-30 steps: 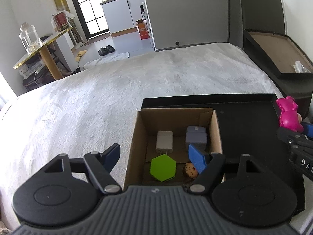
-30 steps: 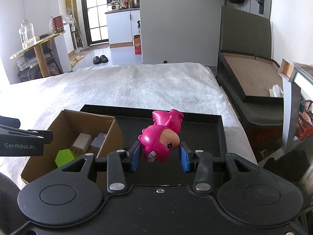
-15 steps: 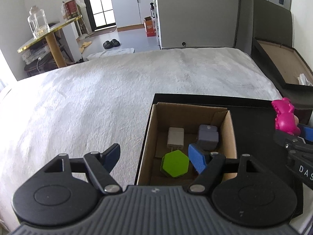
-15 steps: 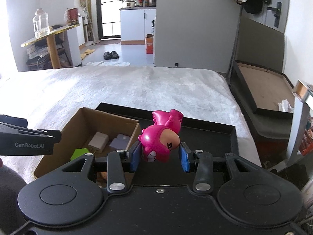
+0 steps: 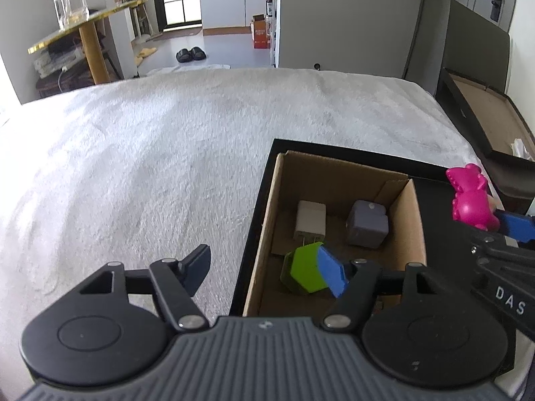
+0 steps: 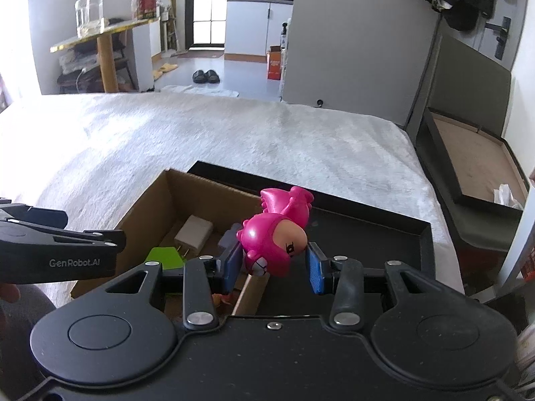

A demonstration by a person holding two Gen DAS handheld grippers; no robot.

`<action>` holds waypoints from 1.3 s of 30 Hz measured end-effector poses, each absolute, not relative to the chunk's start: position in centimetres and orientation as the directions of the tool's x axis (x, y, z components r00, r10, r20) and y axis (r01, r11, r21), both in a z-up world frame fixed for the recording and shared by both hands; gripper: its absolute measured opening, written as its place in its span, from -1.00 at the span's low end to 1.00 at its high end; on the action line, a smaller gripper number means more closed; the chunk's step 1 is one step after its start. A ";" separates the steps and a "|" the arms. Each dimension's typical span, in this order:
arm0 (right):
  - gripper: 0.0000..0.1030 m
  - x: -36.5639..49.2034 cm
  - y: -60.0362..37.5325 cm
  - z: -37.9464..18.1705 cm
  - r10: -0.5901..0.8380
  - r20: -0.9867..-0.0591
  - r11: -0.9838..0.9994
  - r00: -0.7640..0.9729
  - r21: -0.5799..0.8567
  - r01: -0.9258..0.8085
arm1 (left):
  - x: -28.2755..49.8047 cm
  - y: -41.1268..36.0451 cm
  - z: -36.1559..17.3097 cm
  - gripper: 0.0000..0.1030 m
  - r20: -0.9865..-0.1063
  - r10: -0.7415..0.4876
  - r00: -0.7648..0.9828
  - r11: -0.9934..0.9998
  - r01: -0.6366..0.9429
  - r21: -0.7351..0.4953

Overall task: Organize rigid objects
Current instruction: 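Lift the pink doll with the right gripper and carry it over the box, then lower the pink doll into the box and open the right gripper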

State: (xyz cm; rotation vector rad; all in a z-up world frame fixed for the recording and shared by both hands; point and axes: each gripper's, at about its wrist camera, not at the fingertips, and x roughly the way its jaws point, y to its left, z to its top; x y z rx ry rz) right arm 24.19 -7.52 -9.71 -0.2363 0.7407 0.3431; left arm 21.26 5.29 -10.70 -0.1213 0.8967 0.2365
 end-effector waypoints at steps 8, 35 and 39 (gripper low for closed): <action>-0.21 24.6 -5.1 -10.1 0.212 -0.708 0.900 0.674 -0.127 -0.416 | 21.4 6.2 -12.8 -0.13 -0.814 0.090 0.574 0.967 -0.245 -0.066; -0.08 26.9 0.4 -12.5 0.229 -0.758 0.841 0.611 -0.162 -0.516 | 22.0 8.6 -15.0 -0.80 -0.839 0.021 0.543 0.951 -0.269 -0.151; -0.08 26.6 -0.4 -12.5 0.218 -0.762 0.843 0.610 -0.168 -0.511 | 22.2 8.5 -15.0 -0.79 -0.841 0.025 0.540 0.952 -0.270 -0.146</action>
